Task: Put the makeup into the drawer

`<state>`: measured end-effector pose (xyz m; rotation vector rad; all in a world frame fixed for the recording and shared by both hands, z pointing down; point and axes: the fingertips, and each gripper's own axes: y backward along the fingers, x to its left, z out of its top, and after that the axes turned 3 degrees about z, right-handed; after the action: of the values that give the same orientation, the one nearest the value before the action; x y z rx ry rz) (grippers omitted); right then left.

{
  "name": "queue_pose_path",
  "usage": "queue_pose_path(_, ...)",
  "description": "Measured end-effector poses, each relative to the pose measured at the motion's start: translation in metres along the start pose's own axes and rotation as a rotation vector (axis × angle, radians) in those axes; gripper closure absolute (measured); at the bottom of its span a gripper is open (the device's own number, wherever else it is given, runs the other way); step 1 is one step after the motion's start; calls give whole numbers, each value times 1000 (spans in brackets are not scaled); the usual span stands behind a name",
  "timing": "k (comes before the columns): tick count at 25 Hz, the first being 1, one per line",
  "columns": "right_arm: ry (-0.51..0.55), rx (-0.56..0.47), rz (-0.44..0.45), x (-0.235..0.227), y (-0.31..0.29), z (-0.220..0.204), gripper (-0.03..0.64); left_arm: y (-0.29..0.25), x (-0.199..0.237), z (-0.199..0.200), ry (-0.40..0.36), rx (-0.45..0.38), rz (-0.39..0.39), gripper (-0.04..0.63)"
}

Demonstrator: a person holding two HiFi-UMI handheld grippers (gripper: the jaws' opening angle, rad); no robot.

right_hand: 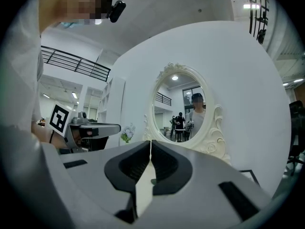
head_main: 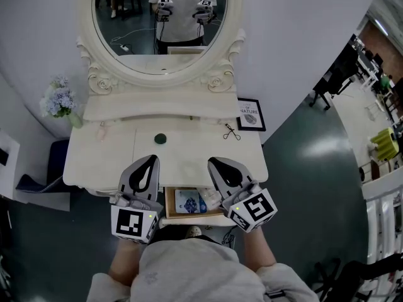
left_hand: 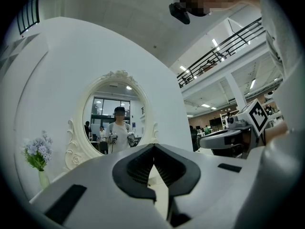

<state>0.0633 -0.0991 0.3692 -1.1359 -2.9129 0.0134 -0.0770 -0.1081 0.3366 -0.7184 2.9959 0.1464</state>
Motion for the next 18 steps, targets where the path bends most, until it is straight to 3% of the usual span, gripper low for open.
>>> queue_pose_path(18, 8, -18, 11, 3, -10, 6, 594, -5, 11, 0, 4, -7, 10, 580)
